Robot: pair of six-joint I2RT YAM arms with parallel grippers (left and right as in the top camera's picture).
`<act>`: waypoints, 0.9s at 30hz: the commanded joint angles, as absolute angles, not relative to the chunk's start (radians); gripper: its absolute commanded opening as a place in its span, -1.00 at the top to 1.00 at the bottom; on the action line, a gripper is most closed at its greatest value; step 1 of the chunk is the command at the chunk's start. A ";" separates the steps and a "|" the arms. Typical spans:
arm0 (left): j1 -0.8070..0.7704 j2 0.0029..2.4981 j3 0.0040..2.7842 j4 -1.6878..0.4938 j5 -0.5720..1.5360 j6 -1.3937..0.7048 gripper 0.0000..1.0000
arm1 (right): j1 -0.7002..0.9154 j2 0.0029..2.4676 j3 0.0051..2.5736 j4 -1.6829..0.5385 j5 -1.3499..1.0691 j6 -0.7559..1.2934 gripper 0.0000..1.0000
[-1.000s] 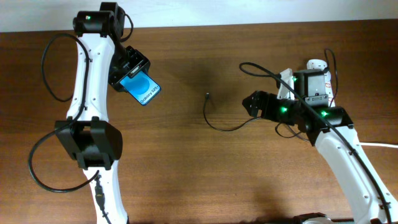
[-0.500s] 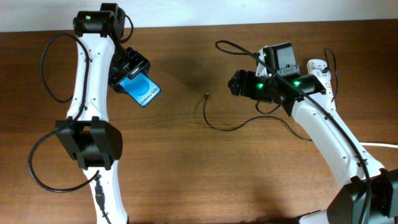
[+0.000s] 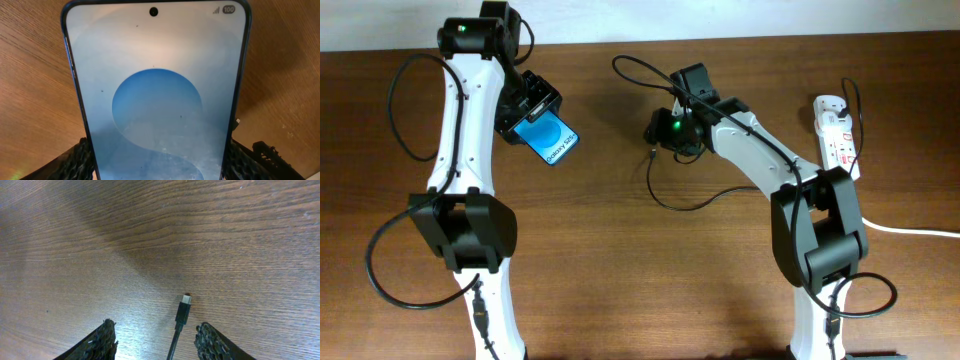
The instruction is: Plug charger to phone and switch on socket
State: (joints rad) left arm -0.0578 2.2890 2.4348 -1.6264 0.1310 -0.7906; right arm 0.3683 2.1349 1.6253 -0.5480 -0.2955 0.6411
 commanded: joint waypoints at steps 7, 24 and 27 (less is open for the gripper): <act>-0.008 2.262 2.458 -1.688 0.410 -0.803 1.00 | 0.286 2.109 1.793 -0.757 -0.369 0.564 -0.20; -0.002 2.262 2.458 -1.688 0.888 -0.890 1.00 | 0.471 1.748 1.885 -0.947 -0.369 0.408 -0.20; -0.005 2.262 2.458 -1.689 0.882 -0.891 1.00 | 0.607 1.795 1.884 -0.925 -0.139 0.514 -0.20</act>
